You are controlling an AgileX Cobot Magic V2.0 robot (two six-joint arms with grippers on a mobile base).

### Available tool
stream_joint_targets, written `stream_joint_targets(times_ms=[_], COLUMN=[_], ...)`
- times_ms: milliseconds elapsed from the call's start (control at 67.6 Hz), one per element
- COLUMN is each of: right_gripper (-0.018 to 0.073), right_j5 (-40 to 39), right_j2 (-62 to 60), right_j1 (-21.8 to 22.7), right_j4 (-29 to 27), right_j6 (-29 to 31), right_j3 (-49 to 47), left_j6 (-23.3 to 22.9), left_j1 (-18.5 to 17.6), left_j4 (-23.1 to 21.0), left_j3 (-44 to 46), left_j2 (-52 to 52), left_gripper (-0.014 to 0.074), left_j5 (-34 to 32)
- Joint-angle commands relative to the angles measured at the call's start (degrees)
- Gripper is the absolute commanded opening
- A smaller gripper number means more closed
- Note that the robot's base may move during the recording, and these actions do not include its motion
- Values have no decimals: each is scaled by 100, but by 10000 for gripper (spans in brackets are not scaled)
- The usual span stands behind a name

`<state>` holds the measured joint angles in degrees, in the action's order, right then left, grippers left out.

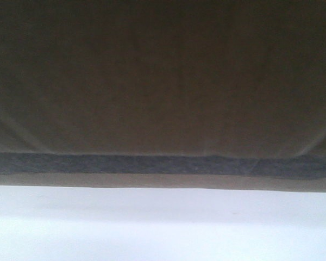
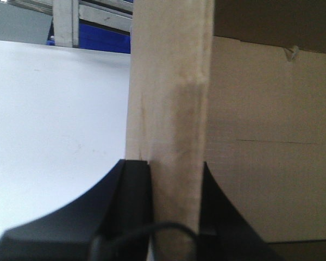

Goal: Grab box from left shelf to table start
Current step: 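Lower the held box with both grippers onto the white table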

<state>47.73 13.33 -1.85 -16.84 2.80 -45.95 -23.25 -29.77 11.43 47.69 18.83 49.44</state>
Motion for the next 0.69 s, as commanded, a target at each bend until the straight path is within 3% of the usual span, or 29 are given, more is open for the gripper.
stream_joint_targets(times_ms=[0,680], right_gripper=[59,59], right_j5=[-797,-792], right_j2=[89,403], right_j1=[22,22], right_j4=[315,298], right_j6=[32,27], right_j3=[-168,-273], left_j6=[-175,-165], left_j1=[-4,-4], left_j4=[15,92], left_j3=[274,396], left_j2=[0,273], left_gripper=[-93,-93], left_j5=[-1107,-1109])
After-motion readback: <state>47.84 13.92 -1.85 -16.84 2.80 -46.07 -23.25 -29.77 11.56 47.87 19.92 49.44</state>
